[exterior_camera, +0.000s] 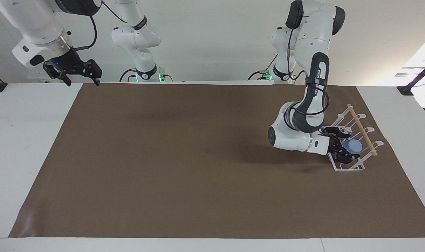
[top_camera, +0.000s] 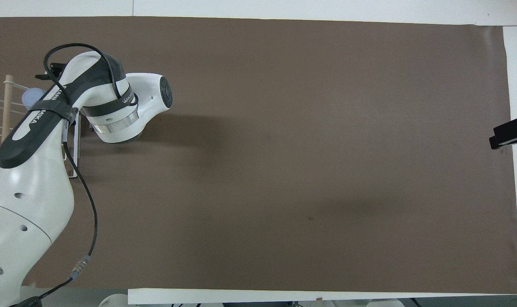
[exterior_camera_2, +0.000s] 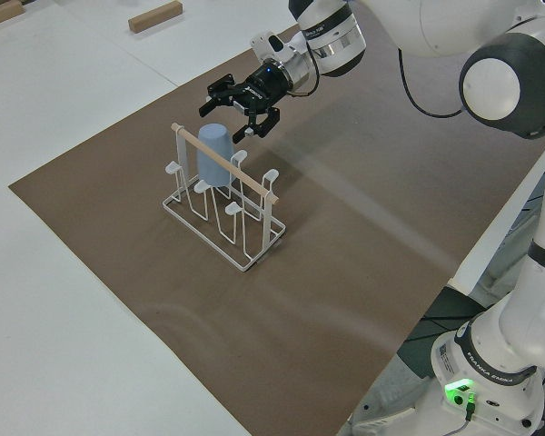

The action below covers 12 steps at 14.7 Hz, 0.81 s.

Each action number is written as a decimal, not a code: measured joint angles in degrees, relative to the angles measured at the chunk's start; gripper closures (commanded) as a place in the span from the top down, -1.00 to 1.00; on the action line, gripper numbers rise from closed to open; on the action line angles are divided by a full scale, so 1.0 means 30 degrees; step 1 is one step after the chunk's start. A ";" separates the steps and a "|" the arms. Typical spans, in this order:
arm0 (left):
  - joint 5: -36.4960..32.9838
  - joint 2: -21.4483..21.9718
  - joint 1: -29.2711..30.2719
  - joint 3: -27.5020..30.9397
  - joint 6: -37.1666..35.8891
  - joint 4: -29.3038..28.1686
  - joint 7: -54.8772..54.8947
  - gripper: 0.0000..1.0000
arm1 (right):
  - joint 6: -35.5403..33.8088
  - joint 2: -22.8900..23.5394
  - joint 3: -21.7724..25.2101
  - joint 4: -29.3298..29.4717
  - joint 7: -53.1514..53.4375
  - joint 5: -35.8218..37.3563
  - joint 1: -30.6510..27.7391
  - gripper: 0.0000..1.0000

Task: Hang cup on cup holder
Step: 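Lower the cup onto the rack and open the left gripper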

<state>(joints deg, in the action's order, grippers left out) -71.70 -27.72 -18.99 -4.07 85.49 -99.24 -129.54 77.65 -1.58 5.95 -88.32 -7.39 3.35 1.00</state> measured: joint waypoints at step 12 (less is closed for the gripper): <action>1.1349 0.6086 0.1446 -0.0017 0.0951 0.0065 1.9825 0.99 | -0.0434 -0.0040 -0.0021 -0.0032 0.0000 -0.0001 -0.0562 0.99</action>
<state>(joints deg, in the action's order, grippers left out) -37.65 -9.46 -14.65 -4.12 88.34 -99.04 -70.06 76.35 -1.70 5.88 -88.42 -7.39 3.35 -0.69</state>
